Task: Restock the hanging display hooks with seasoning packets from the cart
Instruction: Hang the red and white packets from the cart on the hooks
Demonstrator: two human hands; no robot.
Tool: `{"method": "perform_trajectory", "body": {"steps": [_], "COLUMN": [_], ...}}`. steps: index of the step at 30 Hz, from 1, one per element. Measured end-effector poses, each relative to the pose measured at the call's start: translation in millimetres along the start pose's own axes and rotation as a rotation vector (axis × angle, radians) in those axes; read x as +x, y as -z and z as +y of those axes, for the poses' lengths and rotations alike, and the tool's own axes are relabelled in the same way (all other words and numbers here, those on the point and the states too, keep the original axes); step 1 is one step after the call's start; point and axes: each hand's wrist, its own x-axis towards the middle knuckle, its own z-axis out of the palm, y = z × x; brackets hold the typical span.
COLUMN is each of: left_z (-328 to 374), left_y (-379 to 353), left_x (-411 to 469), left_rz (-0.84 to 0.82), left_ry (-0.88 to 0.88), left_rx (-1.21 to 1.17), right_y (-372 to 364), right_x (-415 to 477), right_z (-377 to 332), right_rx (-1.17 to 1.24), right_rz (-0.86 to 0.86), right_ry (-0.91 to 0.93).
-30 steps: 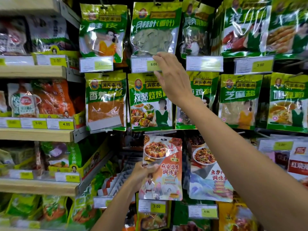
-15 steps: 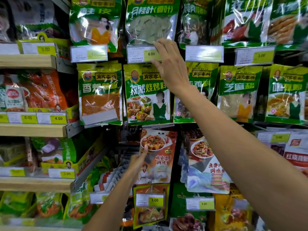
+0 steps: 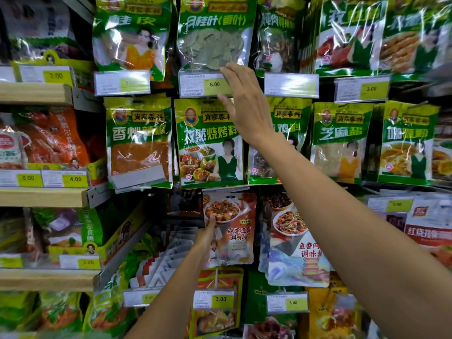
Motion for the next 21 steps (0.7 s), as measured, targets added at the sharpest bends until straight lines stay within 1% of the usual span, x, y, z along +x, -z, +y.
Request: {"method": "perform_trajectory", "body": {"steps": [3, 5, 7, 9, 11, 12, 14, 17, 19, 21], "left_z": [-5.0, -11.0, -21.2, -28.8, -29.8, -29.1, -26.6, -27.3, -32.6, -44.9], "left_y": [6.9, 14.2, 22.0, 27.5, 25.9, 22.9, 11.1, -17.0, -40.7, -68.0], "left_x": [-1.9, -7.6, -15.3, -27.4, -45.8, -56.9, -79.1, -115.8, -138.7, -161.9], "left_rz": [0.014, 0.06, 0.132, 0.265, 0.321, 0.312, 0.253, 0.074, -0.02, -0.159], "left_ry": [0.007, -0.047, -0.161, -0.29, -0.449, -0.526, -0.614, -0.675, -0.694, -0.647], "left_rx": [0.142, 0.303, 0.519, 0.711, 0.759, 0.751, 0.728, 0.585, 0.56, 0.509], "right_y": [6.5, 10.6, 14.3, 18.7, 24.3, 28.1, 38.0, 60.0, 79.1, 103.3], "right_x": [-9.9, -22.0, -40.3, -65.7, -98.3, -117.0, -158.8, -230.9, -281.8, -330.8], "right_z": [-2.2, -4.3, -7.3, -9.7, -10.2, -9.9, -7.9, -3.4, 0.9, 6.7], "right_rx": [0.055, 0.067, 0.092, 0.143, 0.186, 0.207, 0.26, 0.356, 0.398, 0.421], "right_rz": [0.043, 0.045, 0.059, 0.07, 0.035, 0.012, -0.02, -0.065, -0.101, -0.146], "right_ry": [-0.039, -0.062, -0.076, -0.1, -0.166, -0.212, -0.326, -0.576, -0.778, -0.953]}}
